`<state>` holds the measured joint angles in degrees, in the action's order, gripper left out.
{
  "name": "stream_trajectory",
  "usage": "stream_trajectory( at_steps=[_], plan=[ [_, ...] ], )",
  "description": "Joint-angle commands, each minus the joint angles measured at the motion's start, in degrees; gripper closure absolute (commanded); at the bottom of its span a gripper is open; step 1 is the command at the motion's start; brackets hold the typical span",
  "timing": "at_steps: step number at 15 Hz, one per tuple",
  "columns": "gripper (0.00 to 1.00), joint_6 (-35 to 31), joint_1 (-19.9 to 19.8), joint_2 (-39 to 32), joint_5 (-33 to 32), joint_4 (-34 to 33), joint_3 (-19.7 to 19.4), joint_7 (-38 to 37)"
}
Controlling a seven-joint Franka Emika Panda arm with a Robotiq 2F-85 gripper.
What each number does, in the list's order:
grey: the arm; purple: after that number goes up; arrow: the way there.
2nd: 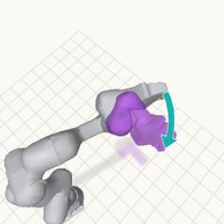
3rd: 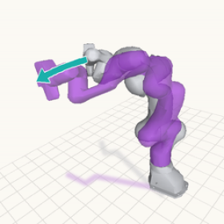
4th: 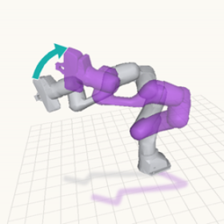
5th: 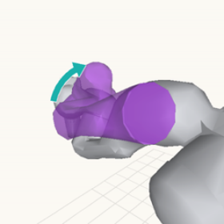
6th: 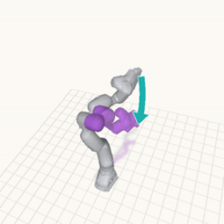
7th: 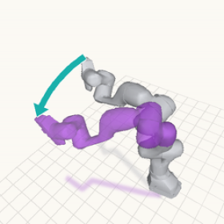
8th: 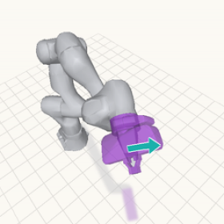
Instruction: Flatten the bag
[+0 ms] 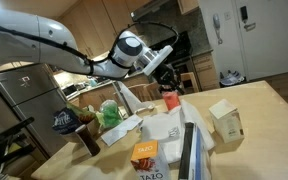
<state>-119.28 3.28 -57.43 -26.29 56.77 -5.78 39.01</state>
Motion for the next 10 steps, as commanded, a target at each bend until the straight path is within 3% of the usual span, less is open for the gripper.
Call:
stream_trajectory(
  at_steps=[1, 10],
  plan=[
    [1.00, -1.1, -0.8, -1.0, -0.5, 0.4, -0.6, -1.5],
    [1.00, -2.8, -4.3, -8.1, 2.3, -1.5, 0.6, -1.2]
  ],
)
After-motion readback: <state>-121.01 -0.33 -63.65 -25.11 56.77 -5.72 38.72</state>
